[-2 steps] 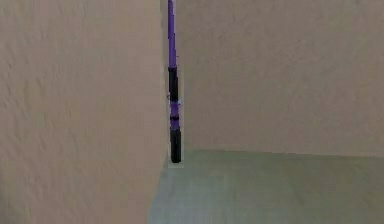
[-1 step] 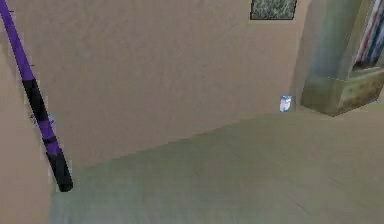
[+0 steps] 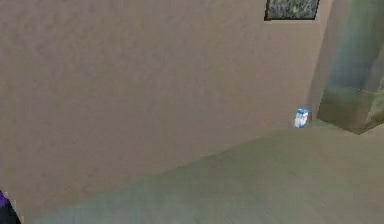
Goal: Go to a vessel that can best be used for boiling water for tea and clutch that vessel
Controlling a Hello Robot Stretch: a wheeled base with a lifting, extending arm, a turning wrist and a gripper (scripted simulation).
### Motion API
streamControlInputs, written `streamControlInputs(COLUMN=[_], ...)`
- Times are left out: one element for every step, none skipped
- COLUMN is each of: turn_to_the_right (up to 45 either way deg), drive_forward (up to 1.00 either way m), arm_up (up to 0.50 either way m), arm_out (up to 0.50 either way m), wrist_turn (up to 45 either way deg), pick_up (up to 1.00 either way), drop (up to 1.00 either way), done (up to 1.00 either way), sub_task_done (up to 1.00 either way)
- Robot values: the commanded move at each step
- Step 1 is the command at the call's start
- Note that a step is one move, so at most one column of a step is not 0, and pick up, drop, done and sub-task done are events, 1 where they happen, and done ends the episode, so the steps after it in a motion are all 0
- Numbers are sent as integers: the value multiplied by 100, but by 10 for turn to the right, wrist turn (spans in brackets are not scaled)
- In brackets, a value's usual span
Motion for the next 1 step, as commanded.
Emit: streamControlInputs(turn_to_the_right=[450], drive_forward=[0], arm_up=[0], arm_out=[0], wrist_turn=[0], pick_up=[0], drop=[0], done=[0], sub_task_done=[0])
